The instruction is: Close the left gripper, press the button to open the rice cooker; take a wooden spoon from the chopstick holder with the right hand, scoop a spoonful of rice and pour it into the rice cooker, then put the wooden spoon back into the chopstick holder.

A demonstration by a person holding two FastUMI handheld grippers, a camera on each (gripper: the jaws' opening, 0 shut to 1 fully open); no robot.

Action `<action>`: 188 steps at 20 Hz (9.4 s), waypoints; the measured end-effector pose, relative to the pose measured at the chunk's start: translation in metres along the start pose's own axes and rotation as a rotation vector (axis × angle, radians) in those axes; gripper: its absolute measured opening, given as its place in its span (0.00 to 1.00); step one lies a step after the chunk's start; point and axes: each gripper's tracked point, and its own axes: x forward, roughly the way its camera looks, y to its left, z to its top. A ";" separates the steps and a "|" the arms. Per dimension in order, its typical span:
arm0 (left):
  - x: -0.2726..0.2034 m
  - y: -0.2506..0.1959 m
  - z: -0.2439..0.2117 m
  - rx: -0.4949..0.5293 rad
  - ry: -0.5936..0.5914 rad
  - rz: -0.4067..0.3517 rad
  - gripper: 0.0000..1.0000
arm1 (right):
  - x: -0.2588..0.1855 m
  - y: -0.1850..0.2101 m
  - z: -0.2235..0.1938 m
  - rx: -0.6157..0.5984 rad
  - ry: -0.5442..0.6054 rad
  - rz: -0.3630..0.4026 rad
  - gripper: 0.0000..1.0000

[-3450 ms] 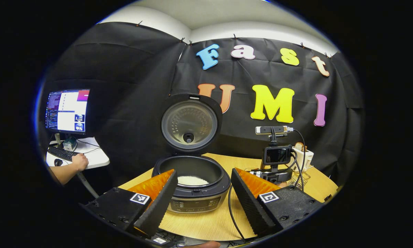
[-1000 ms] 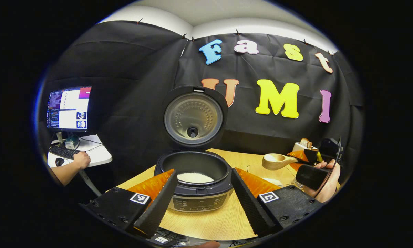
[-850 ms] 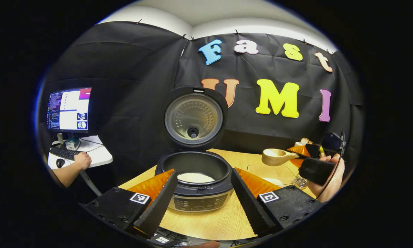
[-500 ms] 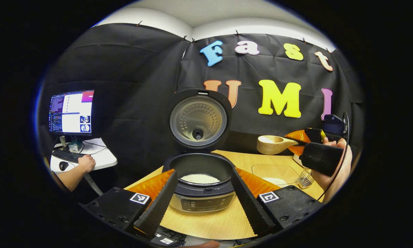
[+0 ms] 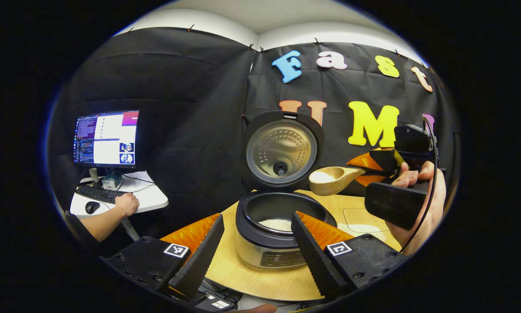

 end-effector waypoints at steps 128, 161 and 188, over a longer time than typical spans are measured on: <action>0.100 -0.091 0.131 0.068 -0.092 -0.053 0.99 | -0.287 -0.203 0.257 -1.151 -0.372 -0.425 0.96; 0.189 -0.082 0.178 0.088 -0.085 0.011 0.98 | -0.297 -0.222 0.221 -1.149 -0.330 -0.362 0.96; 0.098 -0.089 -0.009 0.138 -0.087 -0.022 0.93 | -0.320 -0.237 0.195 -1.151 -0.321 -0.366 0.96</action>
